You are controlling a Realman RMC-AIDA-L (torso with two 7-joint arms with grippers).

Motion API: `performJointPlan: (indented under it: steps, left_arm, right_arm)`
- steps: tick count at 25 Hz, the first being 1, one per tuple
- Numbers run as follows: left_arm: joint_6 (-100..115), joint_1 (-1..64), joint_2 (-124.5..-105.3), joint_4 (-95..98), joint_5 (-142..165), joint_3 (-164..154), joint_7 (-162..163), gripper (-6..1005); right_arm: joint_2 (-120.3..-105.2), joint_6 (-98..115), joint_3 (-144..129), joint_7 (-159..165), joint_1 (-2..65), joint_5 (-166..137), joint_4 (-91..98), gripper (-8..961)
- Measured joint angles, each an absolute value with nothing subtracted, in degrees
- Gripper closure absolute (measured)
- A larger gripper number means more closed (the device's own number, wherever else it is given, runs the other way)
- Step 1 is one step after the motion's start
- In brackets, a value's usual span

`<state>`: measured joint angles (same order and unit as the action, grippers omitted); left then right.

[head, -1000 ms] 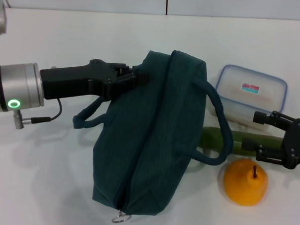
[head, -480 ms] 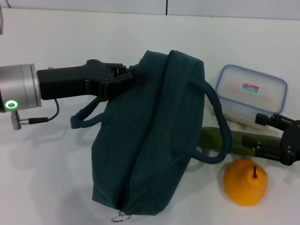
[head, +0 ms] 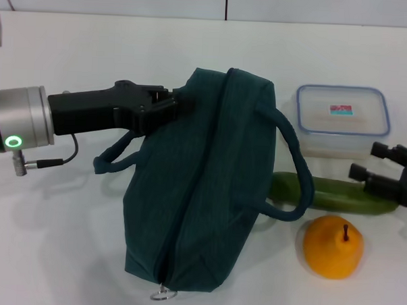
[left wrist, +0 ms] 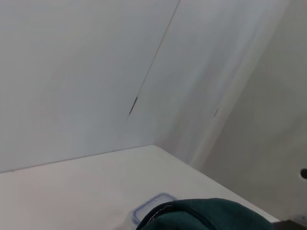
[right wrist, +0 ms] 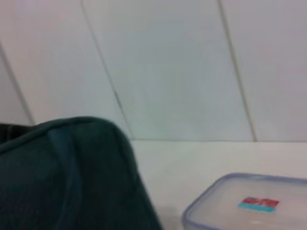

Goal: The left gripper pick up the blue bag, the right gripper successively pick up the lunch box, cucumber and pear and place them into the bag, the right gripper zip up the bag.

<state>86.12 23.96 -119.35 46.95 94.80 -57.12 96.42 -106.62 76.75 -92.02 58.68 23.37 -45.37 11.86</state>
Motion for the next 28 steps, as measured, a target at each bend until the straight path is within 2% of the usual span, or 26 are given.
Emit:
performJointPlan:
  steps: [7, 11, 13, 16, 18, 28]
  left_arm:
    - [86.1, 24.0, -119.35, 47.0, 94.9, -57.1, 96.4, 858]
    - [86.1, 24.1, -119.35, 47.1, 95.1, -57.1, 96.4, 858]
    - [86.1, 24.1, -119.36, 47.1, 95.3, -57.1, 96.2, 858]
    - [86.2, 24.3, -119.36, 47.1, 95.3, -57.1, 95.2, 860]
    - [86.3, 24.4, -119.36, 47.2, 95.3, -57.1, 95.0, 860]
    - [86.5, 24.4, -119.42, 47.6, 95.3, -57.6, 91.3, 861]
  right_arm:
    - [-106.80, 74.7, -85.6, 58.7, 22.7, -45.4, 11.9, 123]
    - [-107.83, 74.2, -80.1, 58.7, 21.1, -45.2, 11.9, 123]
    - [-109.38, 75.2, -75.2, 58.8, 19.2, -45.1, 11.9, 123]
    - [-113.25, 77.4, -66.2, 59.2, 16.1, -45.1, 11.8, 123]
    - [-114.75, 79.6, -62.4, 60.2, 15.2, -45.1, 10.4, 123]
    - [-115.15, 82.9, -60.5, 73.2, 18.8, -44.4, 3.3, 124]
